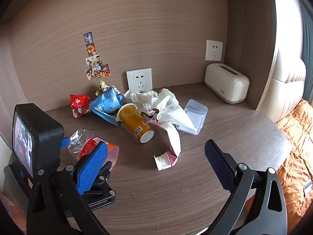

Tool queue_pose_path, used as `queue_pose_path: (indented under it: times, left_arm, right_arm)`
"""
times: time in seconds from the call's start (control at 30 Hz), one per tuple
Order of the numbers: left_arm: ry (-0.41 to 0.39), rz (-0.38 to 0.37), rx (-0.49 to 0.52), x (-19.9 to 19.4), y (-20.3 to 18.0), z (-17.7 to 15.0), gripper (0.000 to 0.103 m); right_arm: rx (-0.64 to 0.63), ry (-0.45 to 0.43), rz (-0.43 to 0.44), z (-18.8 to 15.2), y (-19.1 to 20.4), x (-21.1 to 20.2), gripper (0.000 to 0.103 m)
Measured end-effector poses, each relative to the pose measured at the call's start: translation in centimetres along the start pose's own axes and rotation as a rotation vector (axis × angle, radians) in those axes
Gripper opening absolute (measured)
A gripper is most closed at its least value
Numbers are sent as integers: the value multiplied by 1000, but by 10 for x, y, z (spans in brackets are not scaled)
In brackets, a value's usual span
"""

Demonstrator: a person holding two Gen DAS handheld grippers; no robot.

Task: Collect trash
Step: 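Grasp the plastic bottle with red label using the left tool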

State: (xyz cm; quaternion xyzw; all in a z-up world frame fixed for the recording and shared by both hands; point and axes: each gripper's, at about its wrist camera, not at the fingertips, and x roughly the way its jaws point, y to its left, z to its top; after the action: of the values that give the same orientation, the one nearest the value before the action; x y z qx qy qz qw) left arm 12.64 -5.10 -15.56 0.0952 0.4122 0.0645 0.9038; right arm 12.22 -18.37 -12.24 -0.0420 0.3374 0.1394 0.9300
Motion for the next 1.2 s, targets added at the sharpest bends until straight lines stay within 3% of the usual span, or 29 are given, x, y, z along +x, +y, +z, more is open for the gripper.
queue_pose_path:
  times: [0.17,0.33,0.5,0.8,0.87,1.07,1.2]
  left_arm:
    - [-41,111,-2,-2,9,-3,98]
    - [33,116,-16,15,20,-6,98]
    - [35,144,-26,21,35,-15,98]
    - [12,55,4,43,55,-8,97]
    - [5,12,18,47,58,-6,80]
    - [-39,-52,124,54,53,6,75]
    - [-93,-66,133,46,58,12,72]
  right_arm:
    - [-22,18,9,2,1,17,99]
    - [-21,17,28,5,2,26,99]
    - [-15,25,39,7,1,36,99]
    - [-38,59,54,5,9,56,99]
    - [-40,61,58,5,11,58,99]
    - [-44,65,59,7,14,65,99]
    - [-51,61,52,7,16,67,99]
